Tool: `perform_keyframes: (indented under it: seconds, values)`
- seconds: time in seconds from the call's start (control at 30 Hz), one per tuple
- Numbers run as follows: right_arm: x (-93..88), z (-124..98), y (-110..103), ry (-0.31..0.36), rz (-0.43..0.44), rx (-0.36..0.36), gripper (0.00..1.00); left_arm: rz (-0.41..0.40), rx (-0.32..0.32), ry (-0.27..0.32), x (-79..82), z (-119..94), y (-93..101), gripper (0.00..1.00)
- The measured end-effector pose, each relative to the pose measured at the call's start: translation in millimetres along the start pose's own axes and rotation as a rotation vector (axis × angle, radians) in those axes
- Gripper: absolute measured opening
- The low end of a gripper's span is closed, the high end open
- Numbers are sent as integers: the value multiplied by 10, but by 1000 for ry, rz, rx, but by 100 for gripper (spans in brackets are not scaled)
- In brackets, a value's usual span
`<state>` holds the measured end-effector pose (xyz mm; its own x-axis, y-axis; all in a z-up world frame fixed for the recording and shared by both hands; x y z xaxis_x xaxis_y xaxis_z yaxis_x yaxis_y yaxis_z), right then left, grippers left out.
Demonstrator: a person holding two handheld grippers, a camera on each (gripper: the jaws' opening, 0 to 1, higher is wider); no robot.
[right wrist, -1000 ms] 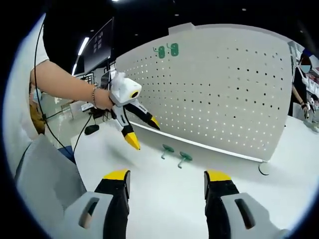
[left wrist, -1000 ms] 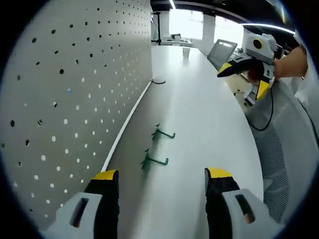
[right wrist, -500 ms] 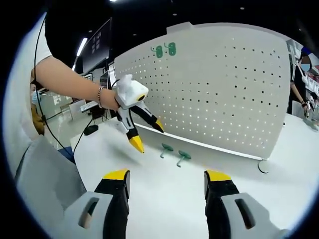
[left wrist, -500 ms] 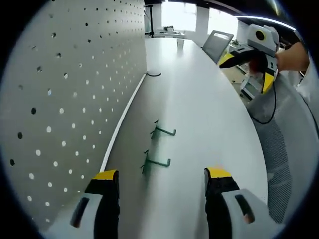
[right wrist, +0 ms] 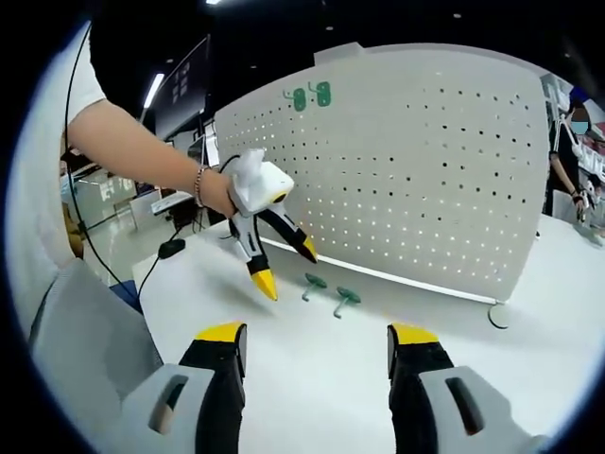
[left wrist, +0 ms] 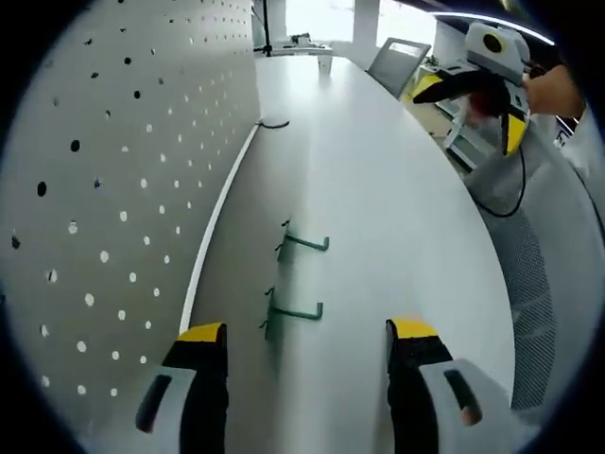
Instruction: Insert the hook assembly into the mounting plate slot until the hook locks in place.
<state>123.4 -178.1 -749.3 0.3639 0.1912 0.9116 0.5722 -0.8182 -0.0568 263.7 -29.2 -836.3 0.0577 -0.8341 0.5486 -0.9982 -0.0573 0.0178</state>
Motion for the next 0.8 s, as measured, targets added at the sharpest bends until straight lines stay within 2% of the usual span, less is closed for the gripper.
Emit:
perform_keyframes:
  seconds: [0.5,0.7,0.8]
  values:
    - [-32,-15,45,-6,7,-11,58,76,-19,-76,-56,163,-45,72]
    - [-42,-15,49,-7,11,-12,58,103,-29,-92,-64,202,-61,72]
    - [-33,-21,62,-2,19,-18,58,91,-39,-93,-71,211,-70,72]
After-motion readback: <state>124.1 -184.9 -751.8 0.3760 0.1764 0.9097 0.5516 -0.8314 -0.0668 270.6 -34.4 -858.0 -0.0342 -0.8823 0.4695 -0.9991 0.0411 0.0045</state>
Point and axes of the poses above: the point that each gripper's makers call its tool centre point, and the gripper's own axes: z roughly forward along the fingers, y roughly to its right, x roughly out of its top, the point moved 3 cm from there along -z, roughly backward along the fingers, and after that the axes turned 1 degree about -z, right-handed, at the moved point
